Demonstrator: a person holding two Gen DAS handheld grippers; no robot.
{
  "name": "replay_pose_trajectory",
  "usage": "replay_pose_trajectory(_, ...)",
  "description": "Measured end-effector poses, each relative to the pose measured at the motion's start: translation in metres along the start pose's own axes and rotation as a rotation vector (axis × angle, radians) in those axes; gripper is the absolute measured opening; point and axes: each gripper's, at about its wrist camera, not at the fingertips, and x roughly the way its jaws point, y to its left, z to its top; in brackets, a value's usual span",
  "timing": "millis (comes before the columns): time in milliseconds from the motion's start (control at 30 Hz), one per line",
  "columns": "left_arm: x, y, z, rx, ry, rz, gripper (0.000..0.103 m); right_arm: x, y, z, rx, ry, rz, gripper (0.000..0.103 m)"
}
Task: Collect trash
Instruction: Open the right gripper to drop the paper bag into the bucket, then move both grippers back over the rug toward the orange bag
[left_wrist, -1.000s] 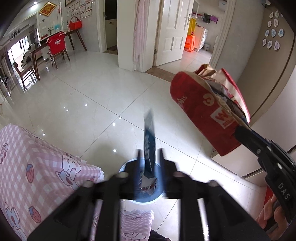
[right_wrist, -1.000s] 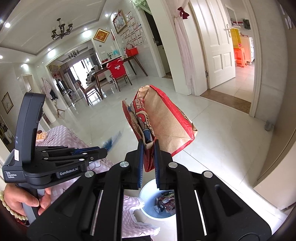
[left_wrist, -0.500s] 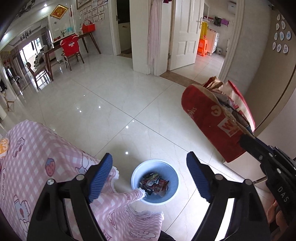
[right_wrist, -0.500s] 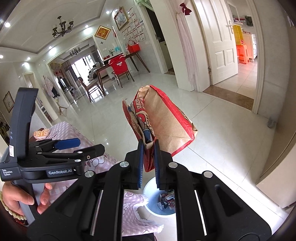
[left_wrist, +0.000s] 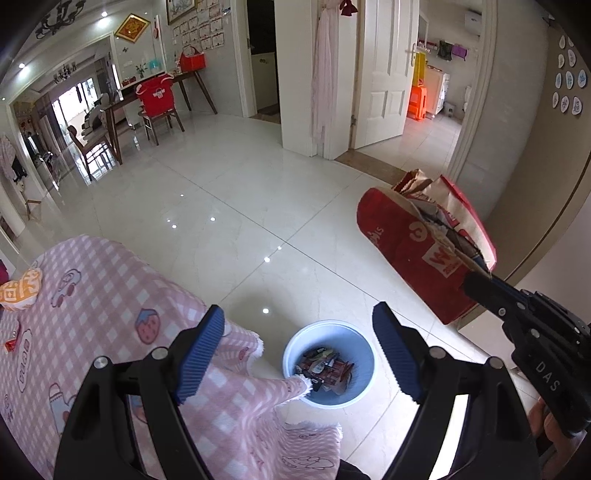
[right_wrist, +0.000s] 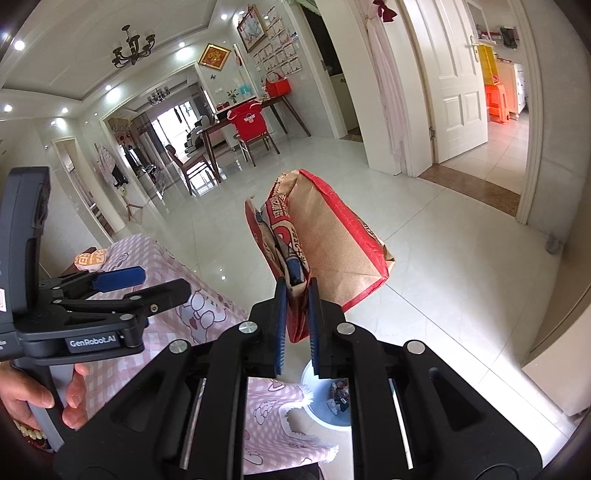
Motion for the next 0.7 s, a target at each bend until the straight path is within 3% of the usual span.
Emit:
replay_pose_trajectory(67, -0.001, 0.007, -0.001, 0.001, -0.002, 0.013, 0.081, 0.010, 0.000, 0.001, -0.005, 0.015, -0.002, 0.015)
replay_pose_trajectory(100, 0.000, 0.008, -0.001, -0.001, -0.002, 0.015, 0.081, 0.017, 0.001, 0.000, -0.011, 0.032, -0.014, 0.027)
replay_pose_trajectory(133, 0.000, 0.012, -0.002, -0.008, 0.000, 0.015, 0.081, 0.027, -0.001, -0.001, -0.010, 0.056, -0.041, 0.052)
replay_pose_trajectory(167, 0.001, 0.014, -0.002, -0.011, 0.003, 0.014, 0.081, 0.030, 0.000, -0.003, -0.005, 0.060, -0.054, 0.063)
replay_pose_trajectory(400, -0.001, 0.034, -0.009, -0.026, 0.002, 0.018, 0.081, 0.040, 0.003, -0.014, -0.001, 0.094, -0.062, 0.066)
replay_pose_trajectory(700, -0.029, 0.056, -0.022, -0.034, -0.024, 0.028, 0.081, 0.014, 0.033, -0.002, -0.036, 0.043, -0.026, 0.066)
